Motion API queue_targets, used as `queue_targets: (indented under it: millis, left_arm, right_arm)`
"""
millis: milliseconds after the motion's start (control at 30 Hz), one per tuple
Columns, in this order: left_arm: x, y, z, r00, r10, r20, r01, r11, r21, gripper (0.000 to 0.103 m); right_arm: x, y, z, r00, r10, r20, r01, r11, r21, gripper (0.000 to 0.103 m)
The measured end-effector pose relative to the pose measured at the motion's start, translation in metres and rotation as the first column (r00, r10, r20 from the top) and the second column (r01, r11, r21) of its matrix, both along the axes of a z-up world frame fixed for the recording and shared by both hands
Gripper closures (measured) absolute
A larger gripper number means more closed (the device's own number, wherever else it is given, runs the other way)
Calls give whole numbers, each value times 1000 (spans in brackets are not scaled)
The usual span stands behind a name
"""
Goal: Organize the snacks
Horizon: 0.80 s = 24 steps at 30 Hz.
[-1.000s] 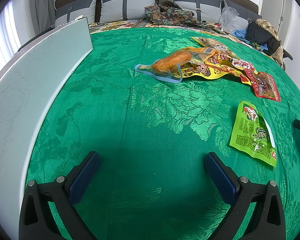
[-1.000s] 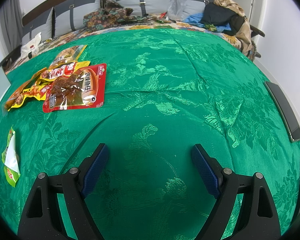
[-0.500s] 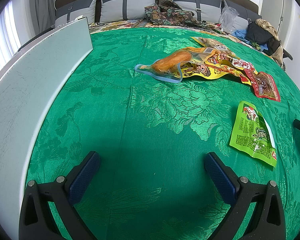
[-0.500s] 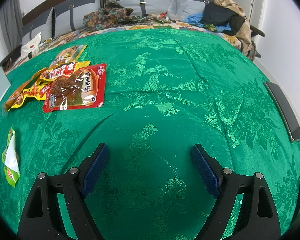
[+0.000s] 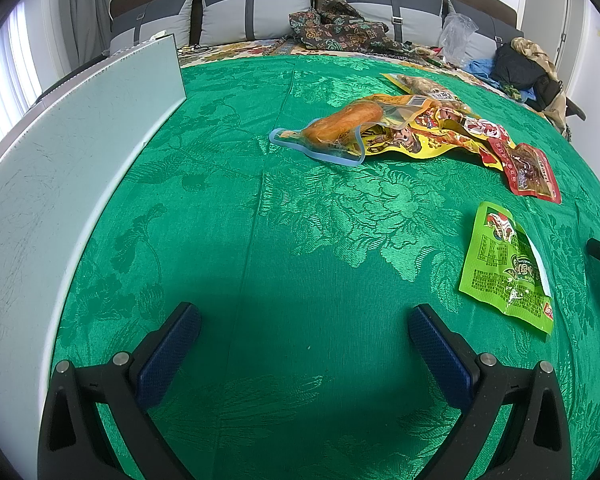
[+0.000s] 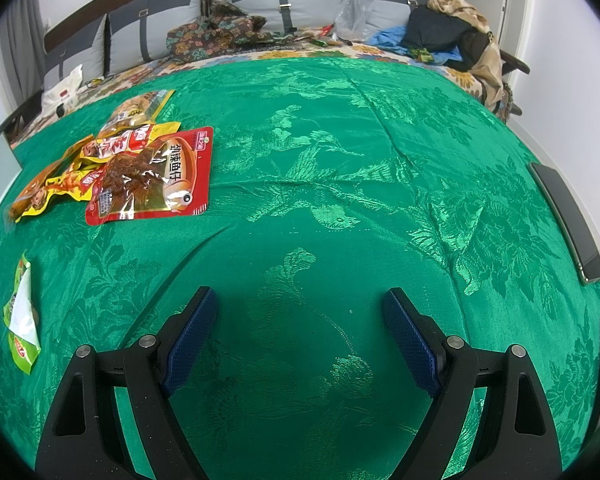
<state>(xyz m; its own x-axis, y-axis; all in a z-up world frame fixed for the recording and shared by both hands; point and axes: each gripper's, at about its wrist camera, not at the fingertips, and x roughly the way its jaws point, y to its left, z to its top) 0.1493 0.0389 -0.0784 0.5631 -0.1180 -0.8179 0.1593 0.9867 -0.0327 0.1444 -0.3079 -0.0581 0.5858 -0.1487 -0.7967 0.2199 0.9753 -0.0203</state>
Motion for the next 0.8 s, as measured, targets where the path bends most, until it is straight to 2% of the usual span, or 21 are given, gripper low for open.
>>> queue_targets:
  millis: [800]
  left_arm:
    - [0,0,0,1000,0,0,0,1000,0,0]
  right_arm:
    - [0,0,0,1000,-1,0,1,1000,-1,15]
